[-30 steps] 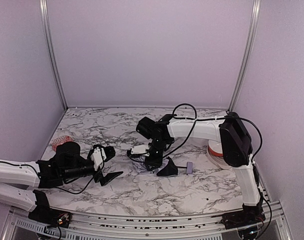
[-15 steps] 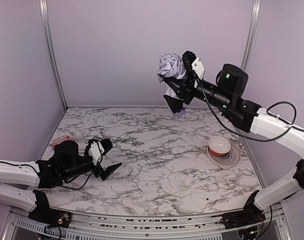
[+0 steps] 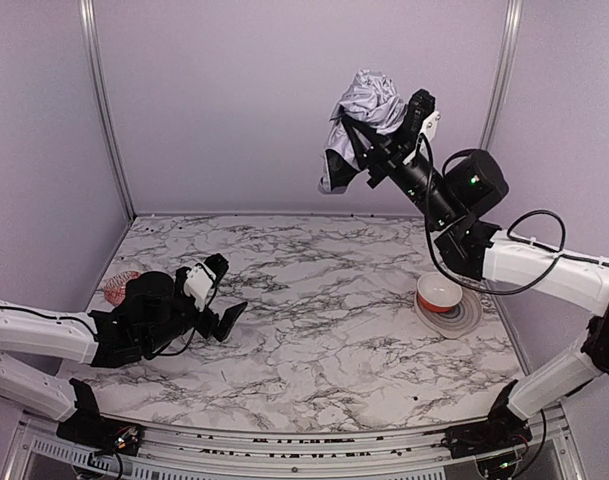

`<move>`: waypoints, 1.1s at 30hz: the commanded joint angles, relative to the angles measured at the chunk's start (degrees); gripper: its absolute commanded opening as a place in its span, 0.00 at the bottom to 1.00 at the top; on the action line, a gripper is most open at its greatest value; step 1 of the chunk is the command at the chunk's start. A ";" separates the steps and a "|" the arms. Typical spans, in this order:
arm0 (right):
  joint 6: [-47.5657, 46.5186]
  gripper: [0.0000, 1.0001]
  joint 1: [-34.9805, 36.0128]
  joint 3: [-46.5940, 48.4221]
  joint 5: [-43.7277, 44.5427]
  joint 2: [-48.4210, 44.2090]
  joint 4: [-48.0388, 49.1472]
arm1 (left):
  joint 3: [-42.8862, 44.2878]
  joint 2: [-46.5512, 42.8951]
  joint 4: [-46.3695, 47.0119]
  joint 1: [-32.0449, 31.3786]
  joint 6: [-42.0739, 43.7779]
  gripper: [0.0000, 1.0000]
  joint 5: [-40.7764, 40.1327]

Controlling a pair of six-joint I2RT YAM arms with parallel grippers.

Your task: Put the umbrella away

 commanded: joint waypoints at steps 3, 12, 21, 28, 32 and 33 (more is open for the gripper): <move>8.46 0.00 0.20 -21.36 5.04 9.78 19.79 | 2.25 2.40 2.14 0.67 -1.80 0.99 -1.34; 9.19 0.00 3.67 -37.83 6.00 31.41 36.51 | 1.59 3.49 2.48 1.35 -0.61 0.99 -0.31; 3.83 0.00 4.11 -24.27 13.18 16.55 5.40 | 1.61 3.73 2.52 1.55 -1.09 0.99 0.51; 1.39 0.00 4.35 -4.78 36.60 11.42 -36.83 | 0.90 2.72 2.28 1.60 -0.99 0.99 -1.73; -0.06 0.00 4.37 4.35 56.35 15.90 -55.67 | 0.94 2.78 2.01 1.64 -0.77 0.99 -2.55; -0.41 0.00 4.37 5.51 59.96 17.43 -58.85 | 1.04 2.90 2.03 1.64 -0.66 0.99 -2.71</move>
